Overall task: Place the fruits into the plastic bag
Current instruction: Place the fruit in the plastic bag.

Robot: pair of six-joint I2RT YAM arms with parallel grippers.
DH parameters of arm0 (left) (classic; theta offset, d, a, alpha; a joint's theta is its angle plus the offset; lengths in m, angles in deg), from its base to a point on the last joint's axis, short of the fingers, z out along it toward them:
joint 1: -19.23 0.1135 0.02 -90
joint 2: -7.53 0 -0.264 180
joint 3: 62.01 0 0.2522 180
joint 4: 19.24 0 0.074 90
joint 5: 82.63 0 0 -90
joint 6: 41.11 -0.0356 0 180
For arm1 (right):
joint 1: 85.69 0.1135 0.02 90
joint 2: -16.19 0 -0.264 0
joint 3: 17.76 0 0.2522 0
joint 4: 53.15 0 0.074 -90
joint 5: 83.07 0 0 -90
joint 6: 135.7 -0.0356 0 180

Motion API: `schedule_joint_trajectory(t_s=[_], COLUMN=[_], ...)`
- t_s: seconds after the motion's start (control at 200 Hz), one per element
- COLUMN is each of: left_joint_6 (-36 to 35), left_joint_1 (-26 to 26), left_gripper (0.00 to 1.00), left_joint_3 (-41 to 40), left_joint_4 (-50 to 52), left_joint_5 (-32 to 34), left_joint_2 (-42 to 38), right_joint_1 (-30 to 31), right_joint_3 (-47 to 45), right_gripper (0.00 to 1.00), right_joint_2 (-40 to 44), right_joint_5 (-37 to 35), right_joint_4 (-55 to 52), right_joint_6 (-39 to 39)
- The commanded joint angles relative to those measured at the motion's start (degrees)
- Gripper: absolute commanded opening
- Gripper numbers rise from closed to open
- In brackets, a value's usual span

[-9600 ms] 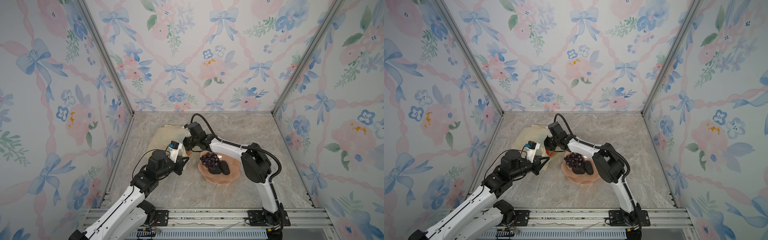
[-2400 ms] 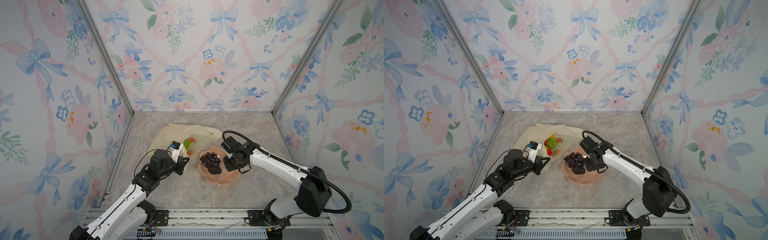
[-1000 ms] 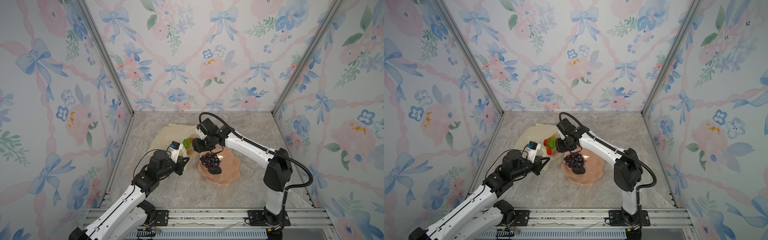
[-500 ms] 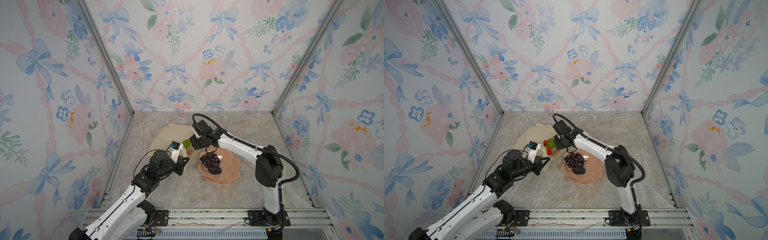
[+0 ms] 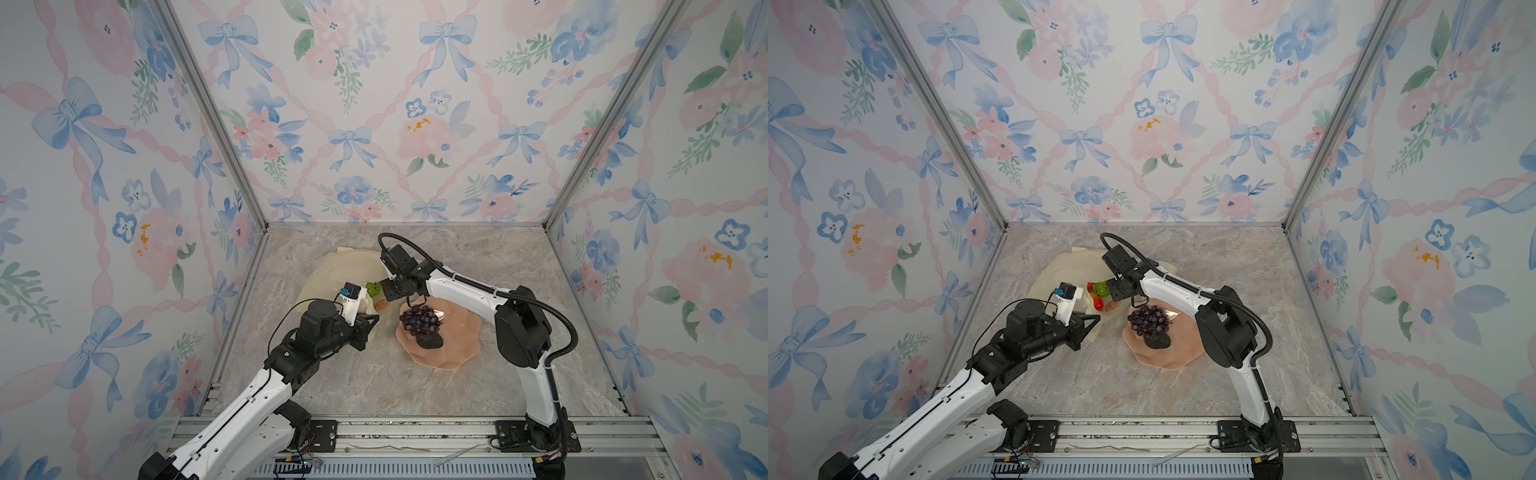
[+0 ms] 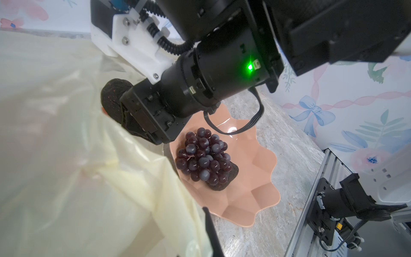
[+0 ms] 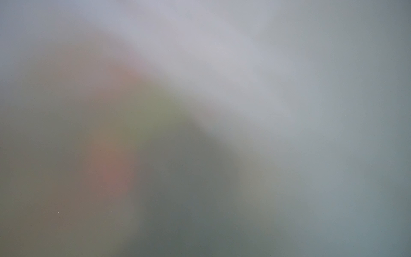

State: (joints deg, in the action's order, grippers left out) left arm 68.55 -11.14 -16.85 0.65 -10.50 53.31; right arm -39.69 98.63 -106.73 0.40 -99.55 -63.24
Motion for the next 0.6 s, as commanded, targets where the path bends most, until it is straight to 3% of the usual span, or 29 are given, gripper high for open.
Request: schedule_joint_trajectory(t_s=[0.0,0.59], left_joint_6=[-0.67,-0.76], left_joint_1=[-0.30,-0.30], left_gripper=[0.00,0.00], left_joint_3=[0.15,0.20], left_joint_4=[0.42,0.48], left_joint_5=[-0.15,-0.35], left_joint_2=[0.37,1.33], right_joint_1=[-1.02,-4.24], right_joint_3=[3.33,5.66], right_gripper=[0.49,0.50], right_joint_2=[-1.90,-6.40], right_joint_5=[-0.95,0.10], right_joint_4=[-0.84,-3.32], right_joint_6=[-0.43,-4.73])
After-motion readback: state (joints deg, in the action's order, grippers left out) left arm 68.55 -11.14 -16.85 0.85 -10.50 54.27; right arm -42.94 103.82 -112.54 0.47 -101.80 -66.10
